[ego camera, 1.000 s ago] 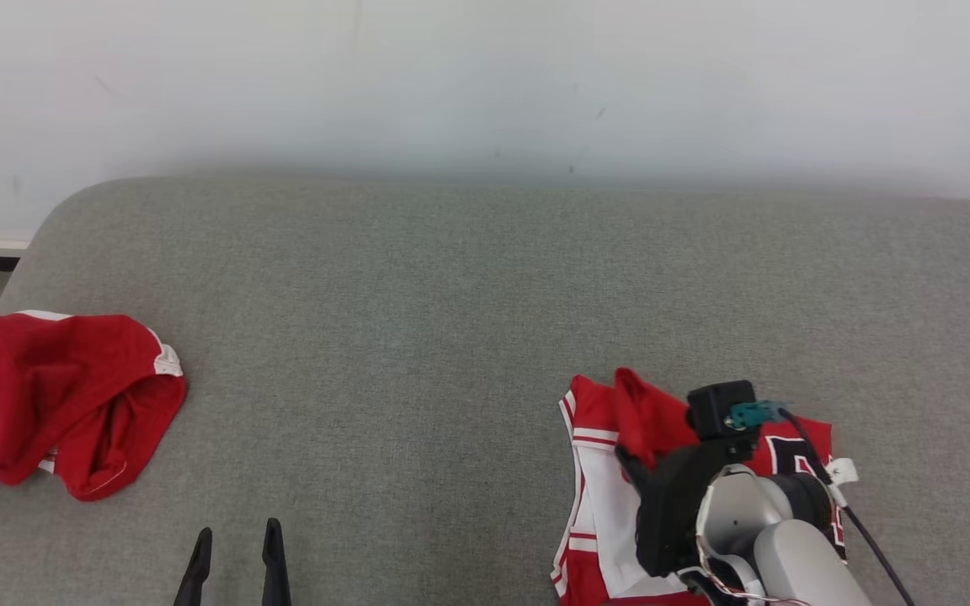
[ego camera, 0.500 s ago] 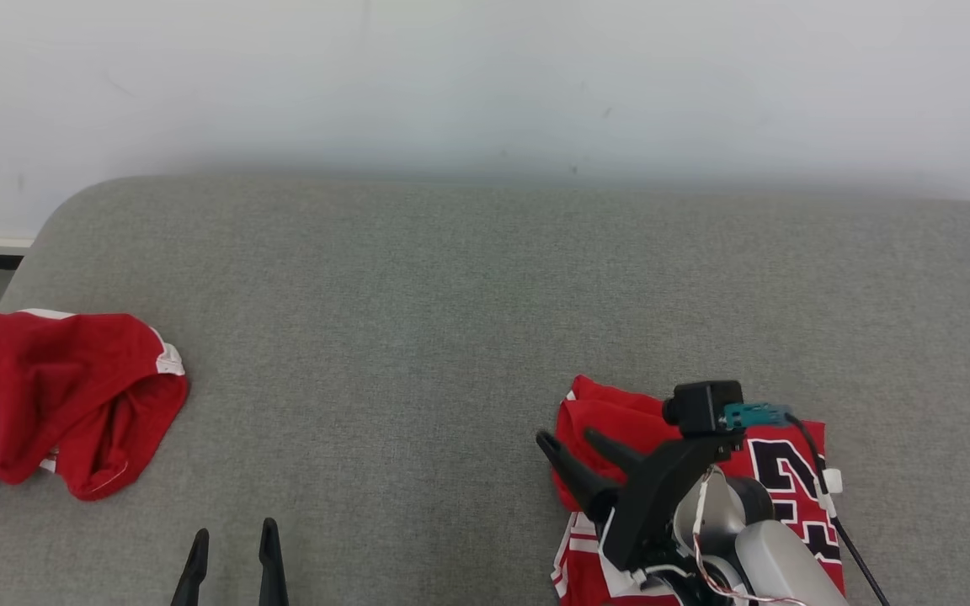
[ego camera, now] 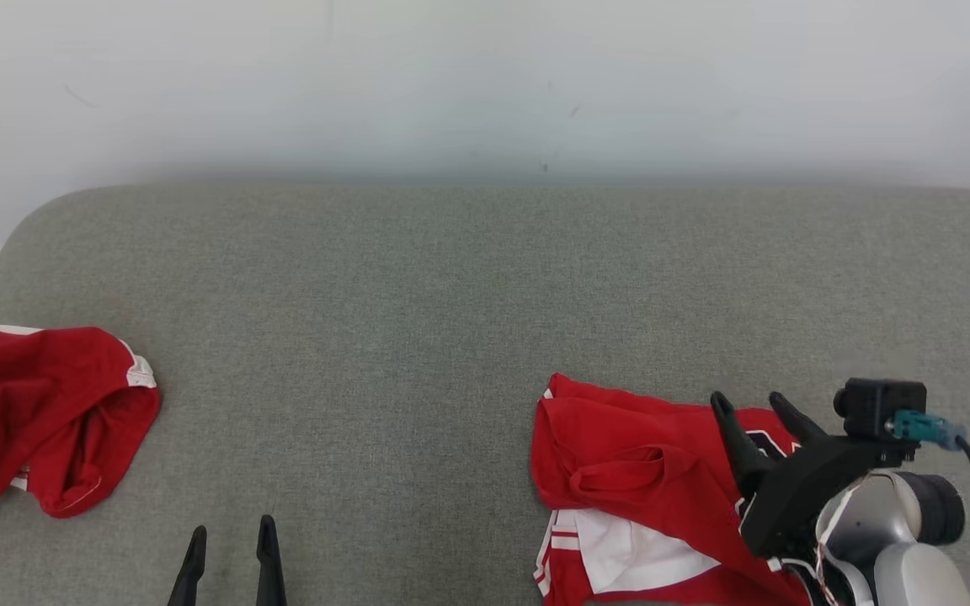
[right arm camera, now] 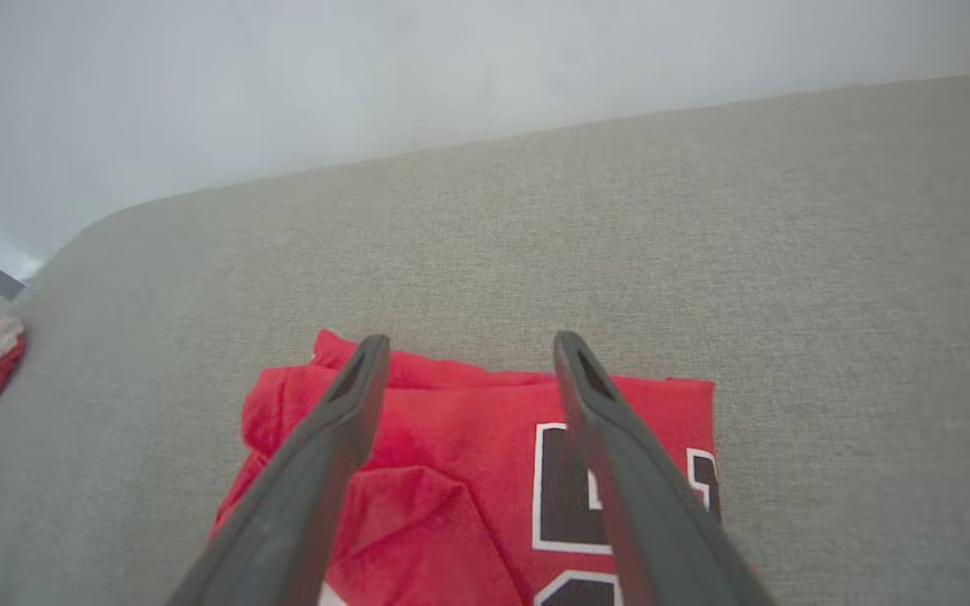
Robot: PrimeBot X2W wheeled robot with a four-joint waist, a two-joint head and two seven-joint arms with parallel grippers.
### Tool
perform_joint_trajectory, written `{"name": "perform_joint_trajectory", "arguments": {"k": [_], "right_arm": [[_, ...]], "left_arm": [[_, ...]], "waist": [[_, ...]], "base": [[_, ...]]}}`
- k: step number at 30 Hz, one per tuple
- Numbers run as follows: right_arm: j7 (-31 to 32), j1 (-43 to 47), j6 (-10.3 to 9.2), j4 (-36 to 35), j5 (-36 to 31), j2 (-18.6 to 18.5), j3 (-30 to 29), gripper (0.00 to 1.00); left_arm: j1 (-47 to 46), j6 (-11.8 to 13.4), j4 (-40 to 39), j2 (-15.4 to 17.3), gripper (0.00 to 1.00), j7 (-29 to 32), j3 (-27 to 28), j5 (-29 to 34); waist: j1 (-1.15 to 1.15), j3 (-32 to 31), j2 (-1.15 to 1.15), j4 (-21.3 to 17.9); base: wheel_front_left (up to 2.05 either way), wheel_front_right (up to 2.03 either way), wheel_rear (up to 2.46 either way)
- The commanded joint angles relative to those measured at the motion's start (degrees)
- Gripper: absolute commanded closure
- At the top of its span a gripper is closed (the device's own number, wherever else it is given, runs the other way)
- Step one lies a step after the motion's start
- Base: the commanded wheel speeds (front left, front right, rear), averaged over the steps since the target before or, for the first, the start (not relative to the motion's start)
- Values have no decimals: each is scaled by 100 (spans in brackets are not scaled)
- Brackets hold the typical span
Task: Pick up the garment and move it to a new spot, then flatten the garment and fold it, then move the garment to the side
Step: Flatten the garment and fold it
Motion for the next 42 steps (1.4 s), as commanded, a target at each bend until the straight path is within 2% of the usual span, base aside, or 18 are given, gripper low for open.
{"name": "perform_joint_trajectory", "arguments": {"k": [1,4,5,6,7,8,14,18,22,28,35,40,41,42], "right_arm": [[32,85,2,-86,-194,16,0,0],[56,284,2,-359,-876,15,-74,0],[-31,376,2,-404,-1266,12,-118,6],[-82,419,2,-351,-1360,13,-154,53],[-140,444,2,-289,-1489,13,-183,87],[-186,480,2,-196,-1629,13,-186,100],[-380,627,2,537,-2117,13,-225,100],[-381,667,2,789,-1996,16,-104,100],[-137,733,2,805,-1812,15,292,100],[447,1095,2,347,-1401,14,999,100],[1182,1640,2,-489,-598,12,1914,100],[1098,1695,2,-1068,-388,10,1913,100],[968,1671,2,-1153,-393,9,1824,64],[804,1655,2,-1212,-378,10,1728,0]], "left_arm": [[-40,-24,-5,-4,0,-17,6,-24],[-84,-28,-26,-5,0,-17,8,-26],[-90,-33,-28,-5,0,-17,6,-20],[-98,-31,-15,-6,0,-17,5,-15],[-109,-30,-3,-5,0,-17,2,-12],[-121,-41,7,-6,0,-17,-5,-8],[-106,-66,35,-5,0,-17,-41,18],[-19,-54,23,-5,0,-17,-17,41],[63,-76,40,-5,0,-17,12,63],[93,-58,48,-5,0,-17,-41,67],[169,-43,13,-5,0,-17,-42,42],[151,-12,-23,-5,0,-17,-40,21],[134,-3,-35,-6,0,-17,-37,15],[114,-2,-52,-6,0,-17,-31,18]], "waist": [[0,27,0,-5],[0,98,0,-19],[0,140,0,-25],[0,151,0,-24],[0,159,0,-18],[0,165,0,-8],[0,137,0,56],[0,93,0,55],[0,24,0,23],[0,-63,0,14],[0,-109,0,-32],[0,-88,0,-53],[0,-90,0,-49],[0,-97,0,-42]], "base": [[0,0,0],[0,0,0],[0,0,0],[0,0,0],[0,0,0],[0,0,0],[0,0,0],[0,0,0],[0,0,0],[0,0,0],[0,0,0],[0,0,0],[0,0,0],[0,0,0]]}}
